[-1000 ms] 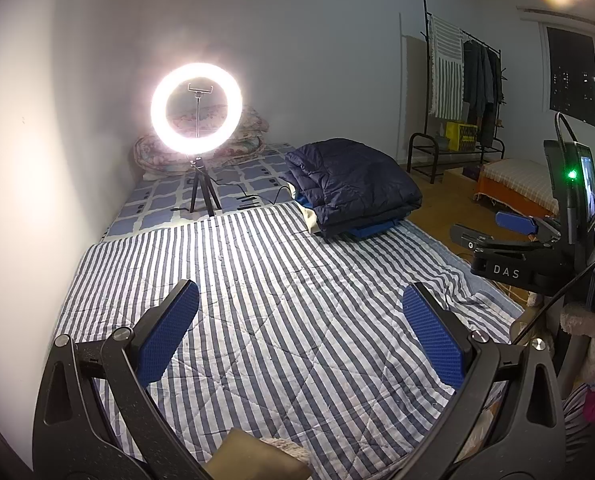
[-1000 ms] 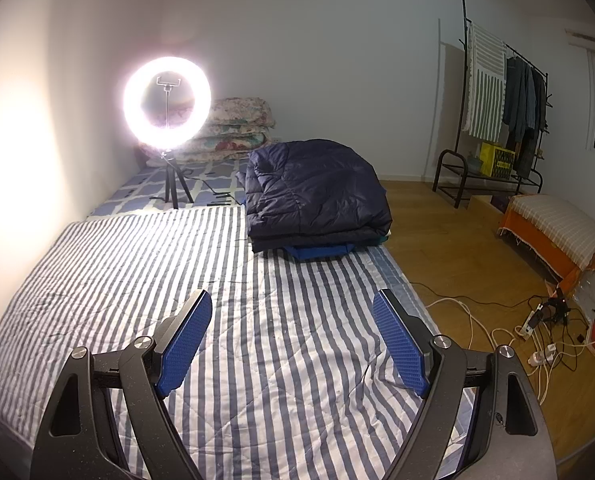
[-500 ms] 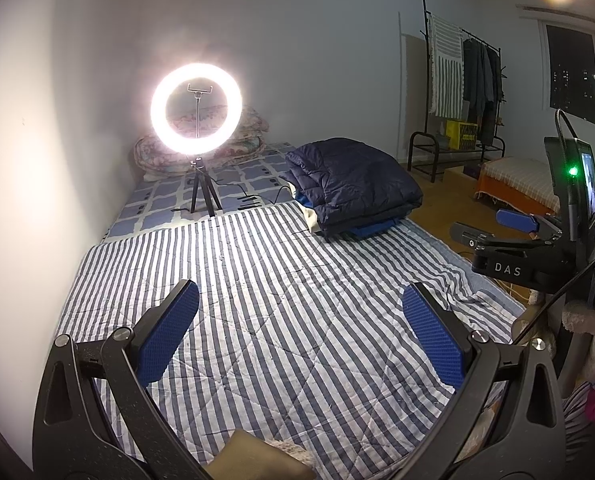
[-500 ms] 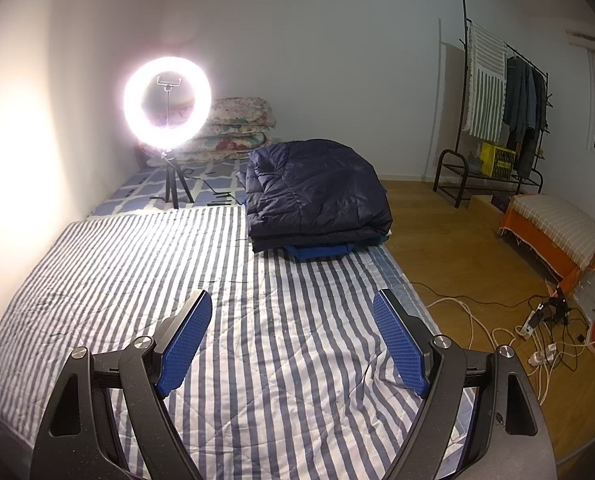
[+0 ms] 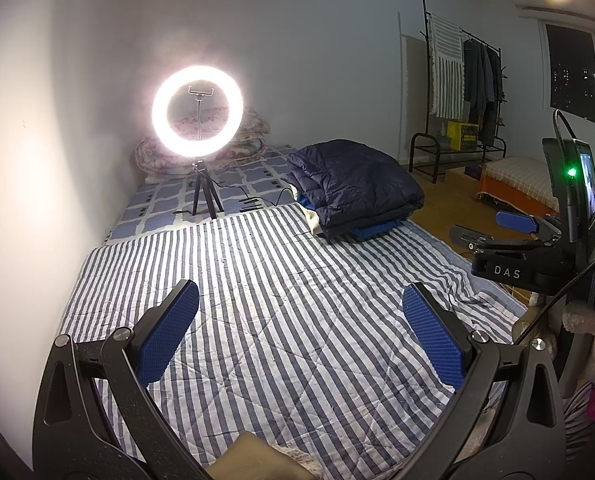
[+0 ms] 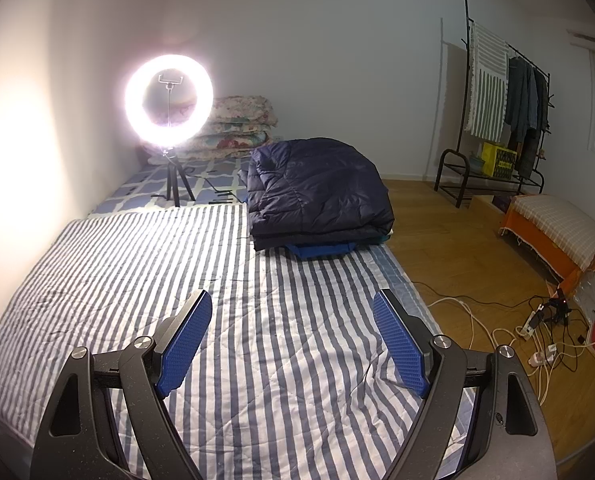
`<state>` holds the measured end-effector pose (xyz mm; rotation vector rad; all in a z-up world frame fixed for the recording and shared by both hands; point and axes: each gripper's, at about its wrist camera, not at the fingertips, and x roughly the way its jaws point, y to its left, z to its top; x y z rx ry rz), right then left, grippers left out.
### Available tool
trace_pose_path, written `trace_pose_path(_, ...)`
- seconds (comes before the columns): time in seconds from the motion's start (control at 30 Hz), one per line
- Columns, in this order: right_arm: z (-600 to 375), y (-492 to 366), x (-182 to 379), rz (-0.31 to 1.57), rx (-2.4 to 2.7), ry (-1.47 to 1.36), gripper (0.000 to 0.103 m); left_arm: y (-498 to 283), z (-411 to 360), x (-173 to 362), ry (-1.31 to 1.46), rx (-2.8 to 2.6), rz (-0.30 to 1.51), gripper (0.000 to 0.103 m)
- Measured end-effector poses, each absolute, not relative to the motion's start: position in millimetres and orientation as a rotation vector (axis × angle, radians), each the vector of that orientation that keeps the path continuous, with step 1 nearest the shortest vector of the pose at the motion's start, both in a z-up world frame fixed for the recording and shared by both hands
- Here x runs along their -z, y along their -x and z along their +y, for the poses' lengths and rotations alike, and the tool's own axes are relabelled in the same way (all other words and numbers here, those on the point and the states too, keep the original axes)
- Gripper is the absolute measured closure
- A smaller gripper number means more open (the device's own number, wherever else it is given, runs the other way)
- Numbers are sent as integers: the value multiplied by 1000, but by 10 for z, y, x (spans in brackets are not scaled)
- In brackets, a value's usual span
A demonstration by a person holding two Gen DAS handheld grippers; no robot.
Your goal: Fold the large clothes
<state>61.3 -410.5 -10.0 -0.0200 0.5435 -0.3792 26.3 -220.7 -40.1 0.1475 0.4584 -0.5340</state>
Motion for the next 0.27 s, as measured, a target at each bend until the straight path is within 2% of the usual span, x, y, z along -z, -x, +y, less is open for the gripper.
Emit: trace_pose_path(0.27, -4110, -634, 131, 547, 377, 19, 20, -263, -2184, 417, -159, 541, 446, 0)
